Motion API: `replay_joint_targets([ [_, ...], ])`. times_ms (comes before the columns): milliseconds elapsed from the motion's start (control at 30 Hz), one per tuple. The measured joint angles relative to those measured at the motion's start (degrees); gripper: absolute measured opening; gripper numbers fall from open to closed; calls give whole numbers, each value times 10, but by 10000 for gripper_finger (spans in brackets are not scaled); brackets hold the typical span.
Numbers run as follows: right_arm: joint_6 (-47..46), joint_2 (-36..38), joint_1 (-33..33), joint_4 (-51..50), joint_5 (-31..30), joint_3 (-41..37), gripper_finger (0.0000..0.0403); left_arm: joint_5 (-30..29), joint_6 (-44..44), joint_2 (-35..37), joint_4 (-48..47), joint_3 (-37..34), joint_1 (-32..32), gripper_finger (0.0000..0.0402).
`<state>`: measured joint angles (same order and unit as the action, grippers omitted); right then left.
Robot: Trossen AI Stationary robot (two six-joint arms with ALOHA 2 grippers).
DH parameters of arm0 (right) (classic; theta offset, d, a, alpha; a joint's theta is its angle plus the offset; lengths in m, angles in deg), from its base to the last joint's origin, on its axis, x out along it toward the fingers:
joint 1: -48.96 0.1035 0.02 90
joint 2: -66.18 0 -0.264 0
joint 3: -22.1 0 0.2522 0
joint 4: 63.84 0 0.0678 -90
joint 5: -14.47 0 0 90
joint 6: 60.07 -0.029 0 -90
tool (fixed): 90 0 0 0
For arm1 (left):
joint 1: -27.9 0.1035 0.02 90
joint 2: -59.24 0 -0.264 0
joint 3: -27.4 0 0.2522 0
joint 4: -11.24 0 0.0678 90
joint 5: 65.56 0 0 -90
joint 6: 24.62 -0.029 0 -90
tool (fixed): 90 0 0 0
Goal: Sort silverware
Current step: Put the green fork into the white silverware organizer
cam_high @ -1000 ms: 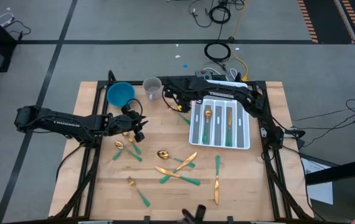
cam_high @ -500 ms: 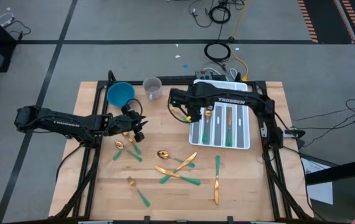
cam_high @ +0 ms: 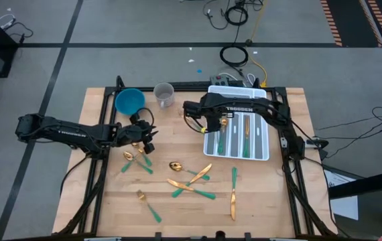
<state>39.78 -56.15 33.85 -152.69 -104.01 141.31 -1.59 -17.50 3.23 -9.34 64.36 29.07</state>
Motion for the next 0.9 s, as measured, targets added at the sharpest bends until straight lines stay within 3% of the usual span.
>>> replay_joint_targets([
  [300,0,2,3,-4,1,1,0,-3,0,0,2,-2,0,115],
  [900,-7,-1,4,41,129,1,0,-4,1,0,3,-2,0,115],
])
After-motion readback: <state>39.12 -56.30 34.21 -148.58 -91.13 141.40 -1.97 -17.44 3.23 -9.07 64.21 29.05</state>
